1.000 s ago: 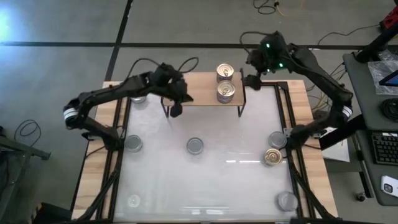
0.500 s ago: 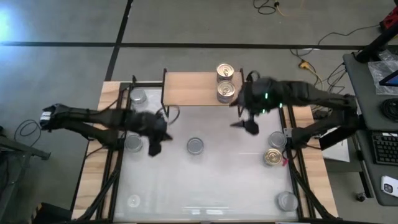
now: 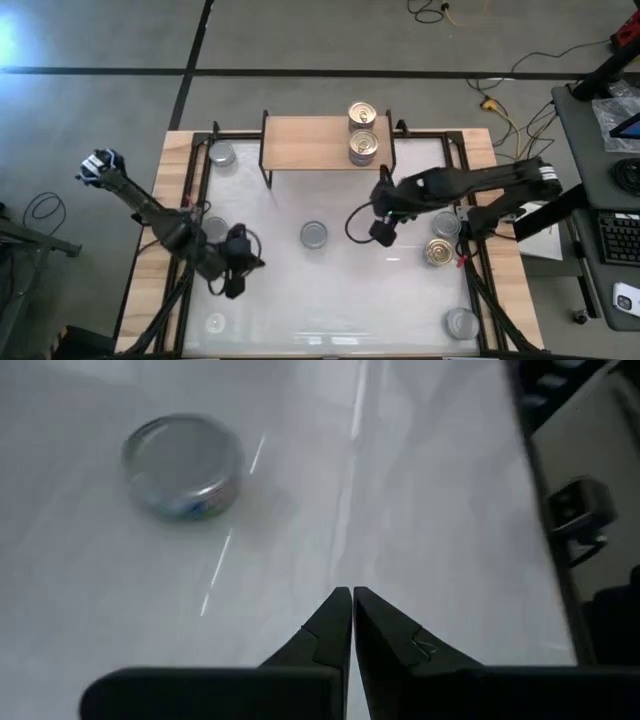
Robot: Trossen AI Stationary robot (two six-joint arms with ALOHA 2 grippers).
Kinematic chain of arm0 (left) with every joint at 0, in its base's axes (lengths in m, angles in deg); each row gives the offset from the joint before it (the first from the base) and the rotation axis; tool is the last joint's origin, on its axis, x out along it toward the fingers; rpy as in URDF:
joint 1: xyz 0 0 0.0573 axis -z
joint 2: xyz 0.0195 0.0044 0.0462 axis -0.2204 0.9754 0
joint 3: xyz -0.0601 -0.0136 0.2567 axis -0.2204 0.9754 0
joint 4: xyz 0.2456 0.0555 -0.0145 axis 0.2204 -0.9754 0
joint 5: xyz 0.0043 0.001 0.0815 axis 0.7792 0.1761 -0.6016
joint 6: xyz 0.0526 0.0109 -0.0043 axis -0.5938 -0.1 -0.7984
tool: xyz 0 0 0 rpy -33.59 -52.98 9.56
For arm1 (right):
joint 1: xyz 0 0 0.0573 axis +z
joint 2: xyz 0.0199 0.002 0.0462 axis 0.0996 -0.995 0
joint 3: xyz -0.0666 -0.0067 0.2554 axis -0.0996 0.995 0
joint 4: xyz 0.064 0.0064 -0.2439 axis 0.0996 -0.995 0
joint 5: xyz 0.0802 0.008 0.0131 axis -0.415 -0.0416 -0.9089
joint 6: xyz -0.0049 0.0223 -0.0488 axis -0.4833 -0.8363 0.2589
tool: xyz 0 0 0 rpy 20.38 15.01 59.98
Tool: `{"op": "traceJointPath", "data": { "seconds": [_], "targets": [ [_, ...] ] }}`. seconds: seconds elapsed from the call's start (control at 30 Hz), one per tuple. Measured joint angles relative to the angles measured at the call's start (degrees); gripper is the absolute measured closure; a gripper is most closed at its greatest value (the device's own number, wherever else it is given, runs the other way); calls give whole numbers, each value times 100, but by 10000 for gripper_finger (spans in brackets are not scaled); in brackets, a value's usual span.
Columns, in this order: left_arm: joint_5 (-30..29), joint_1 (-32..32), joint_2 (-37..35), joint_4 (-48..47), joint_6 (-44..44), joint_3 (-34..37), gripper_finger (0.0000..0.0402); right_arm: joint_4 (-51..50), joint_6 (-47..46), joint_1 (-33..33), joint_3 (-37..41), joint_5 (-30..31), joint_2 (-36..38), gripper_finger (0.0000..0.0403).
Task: Stack canned seafood by type on shelf
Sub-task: Stack the blue tuna can on top of the blue tuna can on the shelf
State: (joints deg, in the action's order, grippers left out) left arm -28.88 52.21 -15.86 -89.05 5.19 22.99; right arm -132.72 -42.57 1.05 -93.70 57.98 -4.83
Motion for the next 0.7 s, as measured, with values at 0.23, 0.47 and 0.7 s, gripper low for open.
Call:
{"op": "traceJointPath", "data": {
  "seconds": [0.23,0.47,0.7],
  "targets": [
    [-256,440,545,943,35,295,402,-511,-1144,87,935,-199,-503,3],
    [-255,475,1215,1527,36,332,402,-524,-1461,400,1382,-842,-981,3],
    [-291,470,1653,1631,9,333,402,-1771,-2230,903,1387,-1139,-1151,47]
  ]
}}
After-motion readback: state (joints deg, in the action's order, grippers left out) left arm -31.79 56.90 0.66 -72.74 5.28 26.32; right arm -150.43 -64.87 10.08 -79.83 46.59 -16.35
